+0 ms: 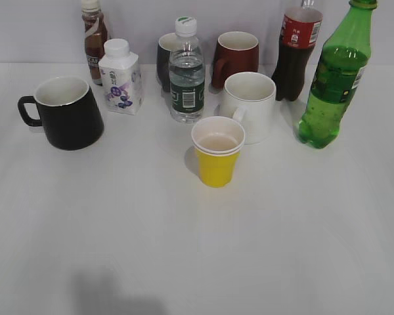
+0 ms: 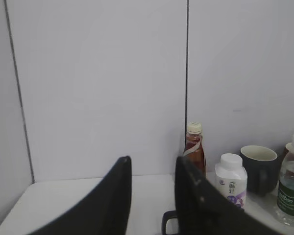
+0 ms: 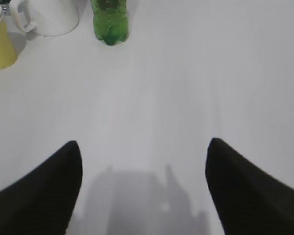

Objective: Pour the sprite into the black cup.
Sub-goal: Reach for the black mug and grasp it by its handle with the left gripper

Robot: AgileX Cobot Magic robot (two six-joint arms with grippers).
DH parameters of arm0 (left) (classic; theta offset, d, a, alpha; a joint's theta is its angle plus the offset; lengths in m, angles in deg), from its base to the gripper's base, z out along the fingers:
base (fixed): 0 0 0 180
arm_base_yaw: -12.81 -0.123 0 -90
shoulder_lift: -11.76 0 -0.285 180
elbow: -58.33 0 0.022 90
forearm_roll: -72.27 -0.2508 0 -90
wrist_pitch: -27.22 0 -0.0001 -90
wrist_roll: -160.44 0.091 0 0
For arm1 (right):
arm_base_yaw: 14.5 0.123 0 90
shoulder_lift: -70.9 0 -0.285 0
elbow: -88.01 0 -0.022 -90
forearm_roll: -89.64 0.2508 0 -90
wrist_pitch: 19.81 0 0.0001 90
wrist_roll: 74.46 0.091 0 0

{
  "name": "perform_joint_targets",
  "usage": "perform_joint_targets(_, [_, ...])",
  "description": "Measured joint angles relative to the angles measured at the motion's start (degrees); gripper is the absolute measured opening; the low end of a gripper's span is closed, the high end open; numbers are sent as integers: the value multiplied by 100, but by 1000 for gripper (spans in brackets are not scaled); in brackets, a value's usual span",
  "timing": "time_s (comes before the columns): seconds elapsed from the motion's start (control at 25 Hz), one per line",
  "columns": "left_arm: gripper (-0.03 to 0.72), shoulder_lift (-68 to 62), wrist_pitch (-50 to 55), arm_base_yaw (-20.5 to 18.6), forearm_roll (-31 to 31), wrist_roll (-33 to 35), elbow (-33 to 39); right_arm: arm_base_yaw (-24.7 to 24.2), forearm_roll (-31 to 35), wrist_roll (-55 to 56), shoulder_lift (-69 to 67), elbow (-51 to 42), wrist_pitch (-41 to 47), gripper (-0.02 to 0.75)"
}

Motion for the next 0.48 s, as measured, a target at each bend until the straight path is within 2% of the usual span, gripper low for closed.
perform_joint_targets(0.28, [240, -2146, -2824, 0, -59, 0, 1203, 0, 0, 0, 0, 0, 0, 588])
perform_joint_targets(0.48, [246, -4648, -4997, 0, -53, 0, 1335, 0, 0, 0, 0, 0, 0, 588])
